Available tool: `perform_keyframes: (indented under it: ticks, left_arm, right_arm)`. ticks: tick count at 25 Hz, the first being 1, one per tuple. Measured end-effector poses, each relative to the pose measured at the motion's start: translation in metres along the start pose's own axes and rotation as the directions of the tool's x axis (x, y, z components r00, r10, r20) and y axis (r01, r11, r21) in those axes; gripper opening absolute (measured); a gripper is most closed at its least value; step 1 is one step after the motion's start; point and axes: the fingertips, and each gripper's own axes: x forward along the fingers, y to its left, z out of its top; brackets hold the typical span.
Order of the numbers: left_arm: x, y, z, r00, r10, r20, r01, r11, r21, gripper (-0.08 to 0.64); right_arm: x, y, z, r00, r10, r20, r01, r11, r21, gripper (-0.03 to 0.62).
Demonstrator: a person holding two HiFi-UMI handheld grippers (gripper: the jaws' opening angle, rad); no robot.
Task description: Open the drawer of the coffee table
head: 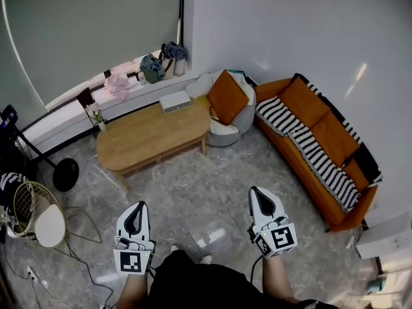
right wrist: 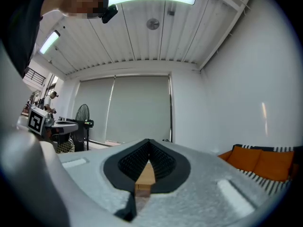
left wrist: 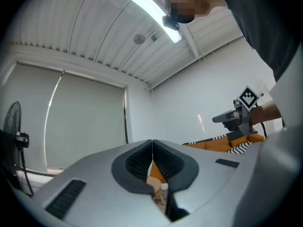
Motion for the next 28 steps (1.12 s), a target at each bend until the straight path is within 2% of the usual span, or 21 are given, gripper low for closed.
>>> perform_keyframes:
  ticks: [4,9,14,21,28]
  left_arm:
    - [0.008,-0.021,-0.006,0.999,-0.043,0.004,0.043,0.998,-0.041,0.008]
    - [0.026,-0.041,-0.012,0.997,-0.080,0.006,0.080,0.996,-0.041,0.008]
    - [0.055,-0.050,-0.029,0.994,-0.109,-0.009,0.109,0.992,-0.062,0.008]
    - [0.132,-0.026,-0.039,0.994,-0.105,0.006,0.105,0.991,-0.087,0.008]
    - [0.217,0.040,-0.058,0.998,-0.058,-0.013,0.056,0.992,-0.114,0.008]
  right_arm:
    - [-0.015,-0.008,-0.014,0.999,-0.019,-0.026,0.019,1.000,0.021,0.000]
    - [-0.023,-0.028,-0.024,0.998,-0.035,-0.049,0.036,0.999,0.021,0.000]
    - [-0.008,-0.046,-0.038,0.996,-0.045,-0.082,0.047,0.999,0.023,0.000]
    - [0.062,-0.085,-0.036,0.994,-0.048,-0.095,0.049,0.999,0.018,0.000]
    - [0.188,-0.105,-0.021,0.997,-0.015,-0.079,0.016,1.000,0.009,0.000]
